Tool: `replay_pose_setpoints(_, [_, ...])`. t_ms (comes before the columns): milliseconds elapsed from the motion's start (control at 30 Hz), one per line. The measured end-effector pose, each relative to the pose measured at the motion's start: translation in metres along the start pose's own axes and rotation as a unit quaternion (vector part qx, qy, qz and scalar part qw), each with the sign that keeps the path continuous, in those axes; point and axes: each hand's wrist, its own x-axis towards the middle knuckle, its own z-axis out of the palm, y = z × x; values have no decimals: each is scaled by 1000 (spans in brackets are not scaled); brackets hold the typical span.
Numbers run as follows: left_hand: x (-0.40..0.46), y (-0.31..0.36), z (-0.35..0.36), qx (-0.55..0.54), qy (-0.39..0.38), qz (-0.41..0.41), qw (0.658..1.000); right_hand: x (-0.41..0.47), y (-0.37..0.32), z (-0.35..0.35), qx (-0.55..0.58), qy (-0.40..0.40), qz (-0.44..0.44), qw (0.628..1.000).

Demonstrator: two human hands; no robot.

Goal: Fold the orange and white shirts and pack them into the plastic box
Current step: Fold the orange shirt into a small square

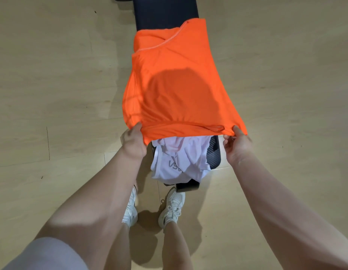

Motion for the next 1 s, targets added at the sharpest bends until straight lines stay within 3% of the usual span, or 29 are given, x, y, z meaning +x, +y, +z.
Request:
replay_pose_setpoints(267, [-48, 31, -20, 39, 29, -58, 997, -45, -28, -11, -38, 0, -22, 999])
replay_pose_setpoints(433, [-32, 72, -9, 30, 39, -53, 997, -38, -58, 40, -64, -36, -70, 995])
replay_pose_setpoints(600, [3, 127, 18, 58, -23, -91, 994, -9, -83, 111, -63, -3, -94, 994])
replay_pose_setpoints(800, [61, 195, 63, 51, -55, -146, 986, 41, -106, 205, -190, 4, -136, 972])
replay_pose_setpoints(933, [103, 208, 91, 25, -62, -122, 990, 85, -104, 244, -296, -15, -132, 946])
replay_pose_setpoints(1000, [122, 204, 105, 95, -81, -82, 989, 101, -102, 255, -330, -33, -114, 937])
